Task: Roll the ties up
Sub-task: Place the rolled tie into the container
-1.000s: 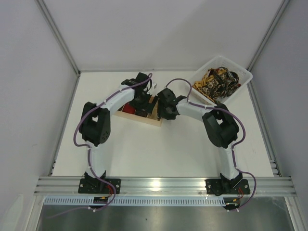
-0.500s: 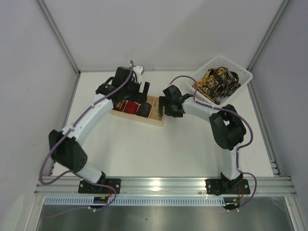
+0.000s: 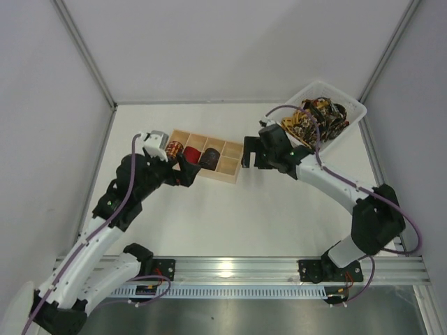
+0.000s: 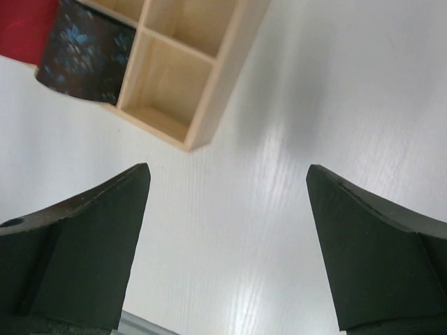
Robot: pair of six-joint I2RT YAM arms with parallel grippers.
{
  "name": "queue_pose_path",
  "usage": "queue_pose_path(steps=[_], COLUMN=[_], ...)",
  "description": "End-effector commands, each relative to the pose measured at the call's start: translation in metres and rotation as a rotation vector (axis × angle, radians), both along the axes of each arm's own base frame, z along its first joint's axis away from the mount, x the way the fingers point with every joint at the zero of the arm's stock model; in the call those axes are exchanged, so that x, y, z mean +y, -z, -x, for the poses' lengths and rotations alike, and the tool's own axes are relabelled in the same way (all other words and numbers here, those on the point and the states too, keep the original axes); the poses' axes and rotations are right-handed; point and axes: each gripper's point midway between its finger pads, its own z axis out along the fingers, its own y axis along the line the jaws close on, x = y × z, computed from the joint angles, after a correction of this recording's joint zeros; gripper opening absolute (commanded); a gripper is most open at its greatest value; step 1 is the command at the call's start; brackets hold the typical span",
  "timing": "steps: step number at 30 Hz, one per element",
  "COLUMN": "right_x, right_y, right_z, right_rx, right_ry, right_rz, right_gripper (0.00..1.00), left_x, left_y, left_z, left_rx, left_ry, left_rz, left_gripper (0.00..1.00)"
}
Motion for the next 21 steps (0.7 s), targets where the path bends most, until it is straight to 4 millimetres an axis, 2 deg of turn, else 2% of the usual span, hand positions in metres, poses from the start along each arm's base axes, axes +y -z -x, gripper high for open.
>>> queue_pose_path(steps=[1,2,3,4,5,6,7,8,9,11,13,14,15,17,18,20,21], right_x=[-0.019,-0.018,-0.019,-0.026,-0.029,-0.031,-0.036,-0.043,-0.044,-0.048,-0.045,-0.046,-0.049,-0.039,-0.041,-0.036,-0.037], right_y=[0.001,0.001,-0.007,0.011,0.009,0.020,0.021,0.040,0.044,0.049,0.046,0.040,0.048,0.040,0.051,0.038,0.045], right_z=[0.024,0.031,0.040,0.054,0.064,0.072,0.080,0.092,0.100,0.112,0.115,0.118,0.122,0.128,0.135,0.133,0.138], right_rx=[-0.036,-0.047,-0.067,-0.029,-0.018,0.016,0.021,0.058,0.075,0.067,0.047,0.023,0.033,0.010,0.019,-0.041,-0.037], right_ry=[0.024,0.011,-0.002,-0.006,-0.012,-0.018,-0.012,-0.003,0.001,0.000,0.010,0.014,0.023,-0.020,-0.029,-0.044,-0.048], right_rz=[-0.032,-0.074,-0.109,-0.100,-0.121,-0.111,-0.116,-0.098,-0.117,-0.142,-0.187,-0.218,-0.222,-0.305,-0.313,-0.363,-0.355], right_gripper=[1.00,1.00,1.00,1.00,1.00,1.00,1.00,1.00,1.00,1.00,1.00,1.00,1.00,1.00,1.00,1.00,1.00], left_x=[-0.013,-0.014,-0.018,-0.020,-0.023,-0.022,-0.024,-0.024,-0.027,-0.031,-0.033,-0.033,-0.032,-0.033,-0.032,-0.033,-0.032], left_y=[-0.028,-0.028,-0.021,-0.019,-0.012,-0.004,-0.003,-0.003,0.010,0.012,0.021,0.033,0.026,0.035,0.031,0.037,0.032], left_z=[0.018,0.023,0.029,0.034,0.042,0.044,0.049,0.055,0.058,0.073,0.079,0.081,0.086,0.090,0.094,0.098,0.102], left_rx=[-0.083,-0.088,-0.070,-0.063,-0.047,-0.028,-0.027,-0.040,-0.015,-0.005,-0.022,0.011,-0.024,0.004,-0.012,0.014,-0.015], left_ry=[0.058,0.076,0.100,0.113,0.133,0.128,0.145,0.158,0.161,0.203,0.232,0.222,0.235,0.238,0.252,0.259,0.274], left_rz=[0.195,0.213,0.243,0.263,0.300,0.311,0.334,0.359,0.402,0.496,0.558,0.589,0.622,0.663,0.686,0.714,0.735], left_gripper=[1.00,1.00,1.00,1.00,1.00,1.00,1.00,1.00,1.00,1.00,1.00,1.00,1.00,1.00,1.00,1.00,1.00])
